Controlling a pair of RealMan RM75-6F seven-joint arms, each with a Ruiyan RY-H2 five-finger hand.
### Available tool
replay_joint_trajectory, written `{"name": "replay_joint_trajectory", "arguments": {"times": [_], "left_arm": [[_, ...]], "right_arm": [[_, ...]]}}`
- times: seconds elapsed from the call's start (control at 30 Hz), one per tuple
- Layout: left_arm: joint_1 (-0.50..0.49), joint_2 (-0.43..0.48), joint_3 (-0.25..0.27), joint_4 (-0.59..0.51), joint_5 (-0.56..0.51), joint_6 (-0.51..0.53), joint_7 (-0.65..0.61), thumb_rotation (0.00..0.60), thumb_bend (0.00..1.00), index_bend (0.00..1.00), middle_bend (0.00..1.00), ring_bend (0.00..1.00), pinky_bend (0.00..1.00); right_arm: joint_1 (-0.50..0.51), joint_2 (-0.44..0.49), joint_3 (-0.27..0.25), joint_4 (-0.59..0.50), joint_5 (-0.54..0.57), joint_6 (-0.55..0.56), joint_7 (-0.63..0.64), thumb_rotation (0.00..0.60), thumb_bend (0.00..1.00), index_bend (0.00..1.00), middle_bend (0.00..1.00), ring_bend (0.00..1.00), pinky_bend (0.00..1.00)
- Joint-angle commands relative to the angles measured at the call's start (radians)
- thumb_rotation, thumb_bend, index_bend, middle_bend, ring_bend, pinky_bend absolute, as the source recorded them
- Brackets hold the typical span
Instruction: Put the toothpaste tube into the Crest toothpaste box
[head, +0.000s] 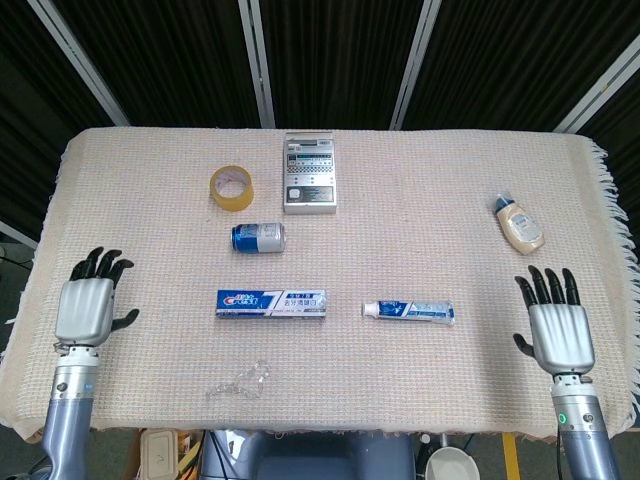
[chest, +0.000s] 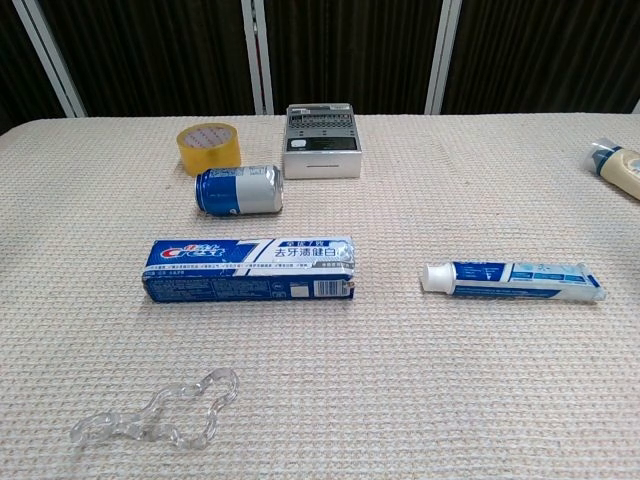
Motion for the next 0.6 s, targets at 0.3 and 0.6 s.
{"name": "replay_joint_trajectory", "arguments": {"times": [0.3, 0.6], "left_arm": [[-0.039, -0.085, 0.003, 0.054, -0.027, -0.005, 0.073, 0.6, 0.11, 0.29, 0.19, 0.11, 0.21], [-0.117, -0.249, -0.006, 0.144, -0.047, -0.031, 0.154, 0.6, 0.11, 0.29, 0.2, 0.11, 0.21]], "right_arm": [[0.045, -0.026, 0.001, 0.009, 0.036, -0.054, -0.048, 0.6, 0.18, 0.19, 0.12, 0.09, 0.0], [0.06, -0.023, -0.002, -0.025, 0.056, -0.044, -0.111, 0.6, 0.18, 0.19, 0.12, 0.09, 0.0]]}}
